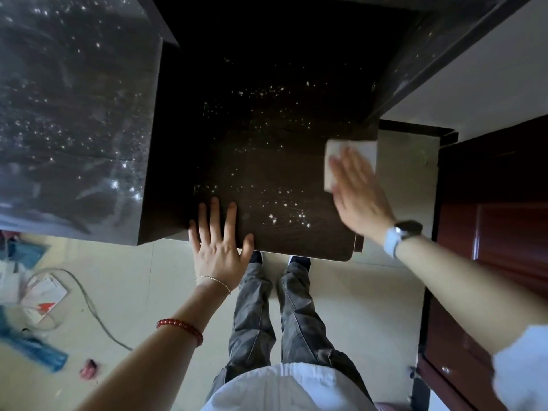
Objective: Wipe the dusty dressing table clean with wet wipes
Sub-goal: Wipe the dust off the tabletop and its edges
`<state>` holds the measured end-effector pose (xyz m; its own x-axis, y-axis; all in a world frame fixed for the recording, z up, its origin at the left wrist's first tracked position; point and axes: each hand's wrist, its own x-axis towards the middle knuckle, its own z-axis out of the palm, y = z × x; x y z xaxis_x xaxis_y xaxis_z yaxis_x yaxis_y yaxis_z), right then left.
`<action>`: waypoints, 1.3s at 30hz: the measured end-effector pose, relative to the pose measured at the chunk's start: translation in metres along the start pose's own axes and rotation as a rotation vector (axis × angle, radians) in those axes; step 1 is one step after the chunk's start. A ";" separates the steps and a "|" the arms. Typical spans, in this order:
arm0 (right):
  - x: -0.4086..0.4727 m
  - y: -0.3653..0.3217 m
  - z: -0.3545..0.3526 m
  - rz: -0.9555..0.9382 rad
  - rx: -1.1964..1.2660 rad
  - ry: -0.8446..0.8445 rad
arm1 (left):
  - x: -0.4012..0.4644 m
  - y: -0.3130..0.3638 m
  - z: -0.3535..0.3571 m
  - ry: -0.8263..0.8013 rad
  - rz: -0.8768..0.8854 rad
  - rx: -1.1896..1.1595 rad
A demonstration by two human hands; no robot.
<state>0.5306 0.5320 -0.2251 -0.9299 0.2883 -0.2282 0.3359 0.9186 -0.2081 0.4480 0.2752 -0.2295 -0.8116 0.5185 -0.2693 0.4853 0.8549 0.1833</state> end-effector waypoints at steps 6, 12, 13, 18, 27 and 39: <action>-0.088 -0.045 0.026 -0.270 -0.015 -0.085 | 0.000 -0.001 0.002 0.027 0.012 0.023; 0.022 -0.010 -0.001 -0.060 -0.028 -0.004 | 0.000 0.000 0.002 0.041 0.006 0.041; 0.032 -0.013 -0.001 0.043 -0.004 0.011 | 0.001 0.000 0.002 0.042 0.008 0.043; -0.056 -0.063 0.027 -0.464 -0.029 -0.075 | 0.001 -0.001 -0.002 0.035 0.014 0.045; 0.052 -0.059 0.006 0.066 0.040 0.038 | 0.003 -0.006 -0.007 -0.026 0.049 0.081; 0.106 -0.051 -0.012 0.329 0.121 0.097 | 0.020 -0.002 -0.029 0.002 0.069 0.046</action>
<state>0.4128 0.5189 -0.2277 -0.7772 0.5926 -0.2118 0.6292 0.7357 -0.2506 0.4216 0.2830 -0.2078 -0.7764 0.5762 -0.2553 0.5544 0.8171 0.1578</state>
